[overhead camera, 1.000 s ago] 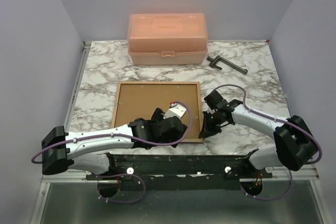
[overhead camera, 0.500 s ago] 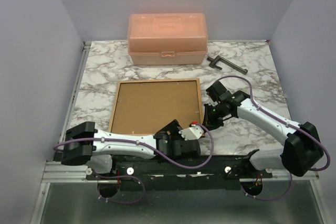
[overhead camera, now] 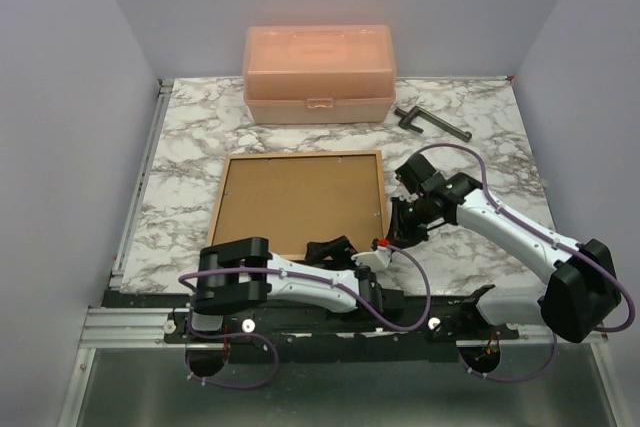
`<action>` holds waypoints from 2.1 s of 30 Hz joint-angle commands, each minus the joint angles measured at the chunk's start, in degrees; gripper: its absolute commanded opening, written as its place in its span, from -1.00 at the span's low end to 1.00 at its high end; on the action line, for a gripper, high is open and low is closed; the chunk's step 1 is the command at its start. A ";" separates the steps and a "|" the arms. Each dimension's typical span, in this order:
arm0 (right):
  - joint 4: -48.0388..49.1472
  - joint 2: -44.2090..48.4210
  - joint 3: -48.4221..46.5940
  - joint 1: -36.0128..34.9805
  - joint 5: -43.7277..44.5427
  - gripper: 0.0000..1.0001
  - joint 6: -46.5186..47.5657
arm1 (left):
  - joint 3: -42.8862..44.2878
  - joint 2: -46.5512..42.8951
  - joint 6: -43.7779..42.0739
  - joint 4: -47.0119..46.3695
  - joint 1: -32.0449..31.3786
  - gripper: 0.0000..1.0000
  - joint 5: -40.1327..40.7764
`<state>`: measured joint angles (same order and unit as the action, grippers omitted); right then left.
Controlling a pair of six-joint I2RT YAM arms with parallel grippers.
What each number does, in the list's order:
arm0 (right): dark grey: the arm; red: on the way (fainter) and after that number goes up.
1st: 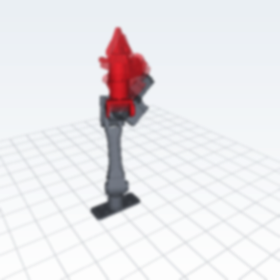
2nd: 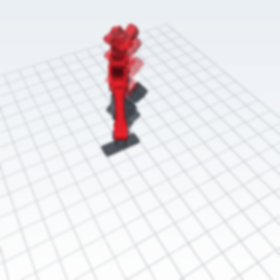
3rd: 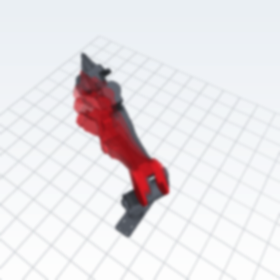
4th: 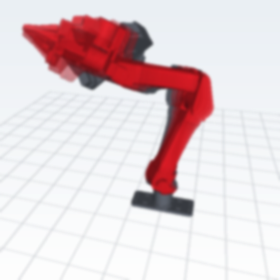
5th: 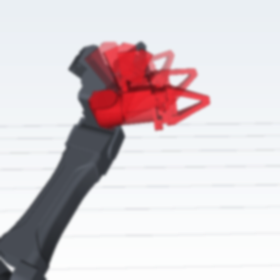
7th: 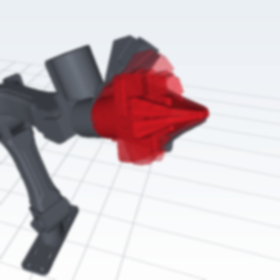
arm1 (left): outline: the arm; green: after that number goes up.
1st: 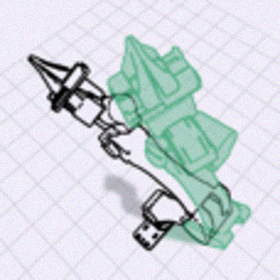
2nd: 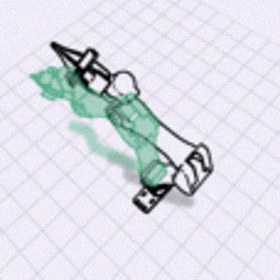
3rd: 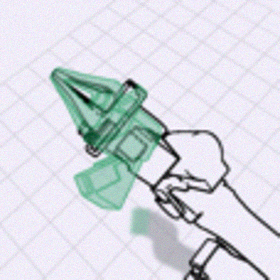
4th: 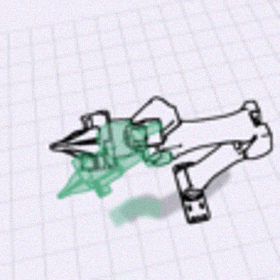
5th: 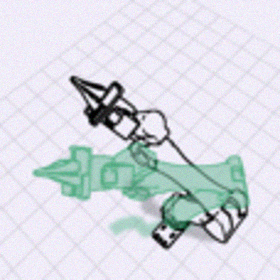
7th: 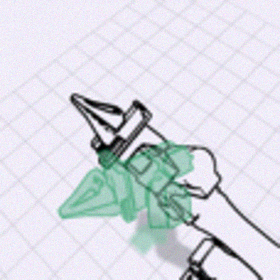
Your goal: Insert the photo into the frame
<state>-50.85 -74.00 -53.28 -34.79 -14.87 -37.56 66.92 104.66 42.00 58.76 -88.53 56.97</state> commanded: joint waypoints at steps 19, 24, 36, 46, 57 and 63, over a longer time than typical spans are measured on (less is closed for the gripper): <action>1.26 3.70 -4.27 0.16 -4.37 0.05 -0.40 | 8.50 5.02 32.30 33.78 -0.43 -0.69 15.24; 1.89 6.90 -8.04 0.20 -0.75 0.67 -0.03 | 8.92 2.25 30.20 33.76 -1.48 -0.79 16.28; 4.32 12.52 -13.83 0.18 3.42 1.00 6.98 | 10.60 -2.12 26.32 33.68 -4.36 -1.00 15.96; 12.84 17.69 -13.02 0.16 1.76 1.00 19.09 | 7.42 -8.16 17.90 26.08 -6.63 -1.00 13.00; 26.20 31.38 -3.32 0.16 1.71 1.00 31.12 | -3.07 -20.07 -4.58 0.75 -7.09 -1.00 0.30; 27.33 35.81 0.30 0.16 -10.72 0.97 41.18 | -6.05 -25.84 -9.30 -5.38 -7.09 -1.00 -4.98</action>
<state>-26.35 -40.86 -55.75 -34.44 -16.25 -5.50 61.65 84.86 35.48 64.75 -95.48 57.32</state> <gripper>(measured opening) 0.991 0.350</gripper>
